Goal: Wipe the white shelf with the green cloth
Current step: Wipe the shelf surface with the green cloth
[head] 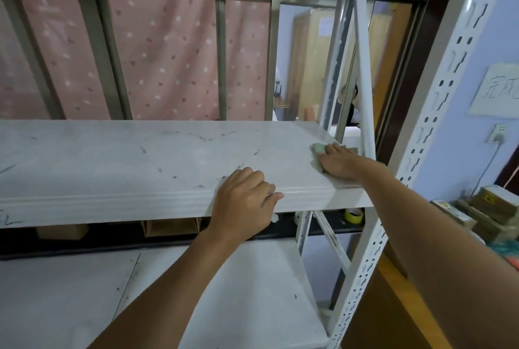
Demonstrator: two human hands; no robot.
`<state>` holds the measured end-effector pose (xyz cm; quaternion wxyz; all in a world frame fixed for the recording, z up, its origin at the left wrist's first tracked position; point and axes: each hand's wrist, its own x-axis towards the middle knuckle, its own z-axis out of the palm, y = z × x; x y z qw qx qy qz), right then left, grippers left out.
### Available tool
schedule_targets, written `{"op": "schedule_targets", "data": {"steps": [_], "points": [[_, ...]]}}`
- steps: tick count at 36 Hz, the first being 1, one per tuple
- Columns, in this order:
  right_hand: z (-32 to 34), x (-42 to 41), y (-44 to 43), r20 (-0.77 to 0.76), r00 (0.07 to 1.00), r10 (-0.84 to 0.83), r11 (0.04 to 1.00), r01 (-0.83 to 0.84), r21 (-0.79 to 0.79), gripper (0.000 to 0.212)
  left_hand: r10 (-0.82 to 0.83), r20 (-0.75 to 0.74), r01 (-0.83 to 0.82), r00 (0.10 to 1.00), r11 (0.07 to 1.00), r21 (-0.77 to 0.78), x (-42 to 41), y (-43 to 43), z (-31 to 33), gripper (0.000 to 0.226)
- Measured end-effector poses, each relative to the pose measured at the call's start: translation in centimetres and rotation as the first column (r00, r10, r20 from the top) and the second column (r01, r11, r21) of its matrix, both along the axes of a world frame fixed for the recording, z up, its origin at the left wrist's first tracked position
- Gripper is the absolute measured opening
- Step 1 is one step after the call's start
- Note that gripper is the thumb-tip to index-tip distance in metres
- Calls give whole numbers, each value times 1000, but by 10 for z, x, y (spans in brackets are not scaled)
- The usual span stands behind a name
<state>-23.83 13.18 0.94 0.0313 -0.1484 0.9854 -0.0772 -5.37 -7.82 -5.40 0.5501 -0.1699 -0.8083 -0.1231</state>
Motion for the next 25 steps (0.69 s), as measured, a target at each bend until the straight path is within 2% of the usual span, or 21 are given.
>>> {"op": "schedule_targets", "data": {"steps": [7, 15, 19, 23, 25], "points": [[13, -49, -37, 19, 999, 33, 998, -34, 46, 70, -10, -30, 11, 1000, 1000, 17, -4, -2, -3, 20], [25, -68, -73, 39, 990, 132, 984, -136, 111, 71, -3, -21, 3, 1000, 1000, -22, -4, -5, -1, 20], [24, -51, -75, 57, 952, 302, 947, -306, 99, 68, -1, -7, 1, 1000, 1000, -17, -2, -4, -2, 21], [23, -20, -71, 71, 894, 442, 892, -447, 64, 73, 10, -4, -10, 1000, 1000, 2, -2, -2, -3, 23], [22, -1, -67, 77, 863, 499, 863, -503, 43, 82, 12, -8, -12, 1000, 1000, 8, -3, -2, -4, 25]]}}
